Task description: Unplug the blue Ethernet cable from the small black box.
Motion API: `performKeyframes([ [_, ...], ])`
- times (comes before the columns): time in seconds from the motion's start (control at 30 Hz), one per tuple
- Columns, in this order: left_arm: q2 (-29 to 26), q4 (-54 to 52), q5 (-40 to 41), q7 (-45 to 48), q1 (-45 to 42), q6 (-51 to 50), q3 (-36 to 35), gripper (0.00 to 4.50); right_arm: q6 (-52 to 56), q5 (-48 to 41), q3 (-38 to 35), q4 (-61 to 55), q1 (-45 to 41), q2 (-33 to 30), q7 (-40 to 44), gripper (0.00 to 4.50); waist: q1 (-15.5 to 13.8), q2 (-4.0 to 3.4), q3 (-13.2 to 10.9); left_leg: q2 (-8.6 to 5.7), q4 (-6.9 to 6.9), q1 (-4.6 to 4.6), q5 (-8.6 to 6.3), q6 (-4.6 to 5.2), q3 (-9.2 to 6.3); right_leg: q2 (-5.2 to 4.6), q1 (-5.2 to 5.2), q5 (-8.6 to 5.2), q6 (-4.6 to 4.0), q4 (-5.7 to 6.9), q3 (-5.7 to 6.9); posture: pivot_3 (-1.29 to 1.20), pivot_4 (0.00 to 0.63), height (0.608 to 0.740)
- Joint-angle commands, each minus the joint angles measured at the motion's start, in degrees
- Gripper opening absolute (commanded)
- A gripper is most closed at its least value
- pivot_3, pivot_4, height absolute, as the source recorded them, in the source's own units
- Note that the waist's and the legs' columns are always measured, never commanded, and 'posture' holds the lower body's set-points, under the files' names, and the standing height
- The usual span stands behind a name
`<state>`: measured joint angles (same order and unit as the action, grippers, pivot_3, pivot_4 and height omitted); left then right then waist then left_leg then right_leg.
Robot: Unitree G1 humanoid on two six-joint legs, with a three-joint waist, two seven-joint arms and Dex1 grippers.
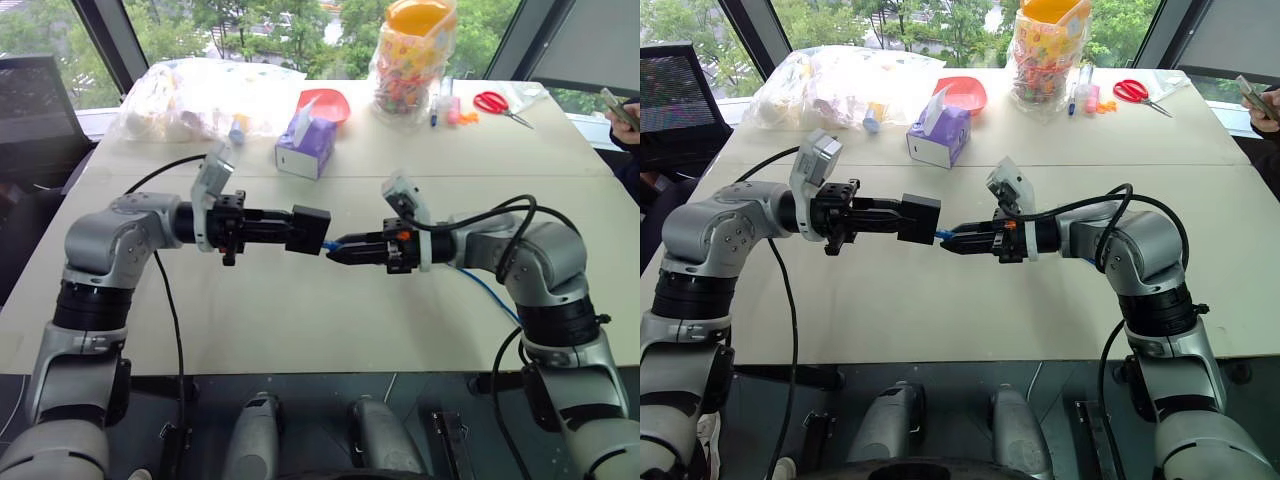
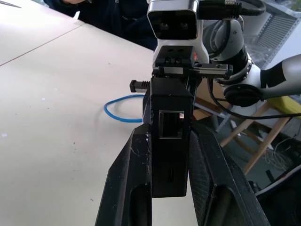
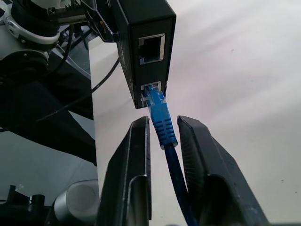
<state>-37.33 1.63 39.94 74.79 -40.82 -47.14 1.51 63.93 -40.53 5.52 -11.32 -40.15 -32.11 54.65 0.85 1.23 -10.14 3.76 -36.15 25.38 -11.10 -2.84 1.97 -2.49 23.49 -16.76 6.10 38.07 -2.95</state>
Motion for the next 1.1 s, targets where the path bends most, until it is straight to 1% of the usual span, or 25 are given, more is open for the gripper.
performKeyframes([
  [0.03, -0.54, -1.8, 0.08, 0.31, -0.01, 0.8, -0.27, 0.47, 0.58, -2.3, -1.34, -2.7, -2.07, 0.09, -0.17, 0.94, 0.01, 0.0, 0.0, 0.0, 0.0, 0.0, 0.0, 0.0, 0.0, 0.0, 0.0, 0.0, 0.0, 0.0, 0.0, 0.0, 0.15, 0.735],
  [0.77, -0.7, -2.51, -1.11, 0.85, 0.86, 1.63, 0.02, 0.47, 1.49, -4.45, -1.16, -3.48, -2.86, -0.47, -0.53, 0.94, 0.0, 0.0, 0.0, 0.0, 0.01, 0.01, 0.0, 0.0, 0.0, 0.0, 0.01, 0.0, -0.01, -0.01, 0.0, 0.0, 0.15, 0.735],
  [0.8, -0.7, -2.59, -1.18, 0.91, 0.92, 1.69, 0.1, 0.47, 1.47, -4.41, -1.13, -3.44, -2.94, -0.48, -0.53, 0.41, 0.0, 0.0, 0.0, 0.0, 0.01, 0.01, 0.0, 0.0, 0.0, 0.0, 0.01, 0.0, -0.01, -0.01, 0.0, 0.0, 0.15, 0.735],
  [0.83, -0.72, -2.67, -1.26, 1.03, 0.97, 1.76, 0.19, 0.47, 1.5, -4.41, -1.12, -3.41, -3.01, -0.49, -0.54, 0.18, 0.01, 0.0, 0.0, 0.0, 0.01, 0.01, 0.0, 0.0, 0.0, 0.0, 0.01, 0.0, 0.0, -0.01, 0.0, 0.0, 0.15, 0.735],
  [0.87, -0.74, -2.72, -1.3, 1.11, 1.02, 1.81, 0.27, 0.47, 1.56, -4.48, -1.14, -3.38, -3.1, -0.48, -0.55, 0.08, 0.01, 0.0, 0.0, 0.0, 0.01, 0.01, 0.0, 0.0, 0.0, 0.0, 0.01, 0.0, -0.01, -0.01, 0.0, 0.0, 0.15, 0.735],
  [1.1, -0.79, -2.94, -1.59, 1.34, 1.24, 2.38, 0.59, 0.47, 2.08, -4.81, -1.18, -3.34, -3.69, -0.56, -0.65, 0.08, 0.0, 0.0, 0.0, 0.0, 0.01, 0.01, 0.0, 0.0, 0.0, 0.0, 0.02, 0.0, -0.01, -0.01, 0.0, 0.0, 0.15, 0.735],
])
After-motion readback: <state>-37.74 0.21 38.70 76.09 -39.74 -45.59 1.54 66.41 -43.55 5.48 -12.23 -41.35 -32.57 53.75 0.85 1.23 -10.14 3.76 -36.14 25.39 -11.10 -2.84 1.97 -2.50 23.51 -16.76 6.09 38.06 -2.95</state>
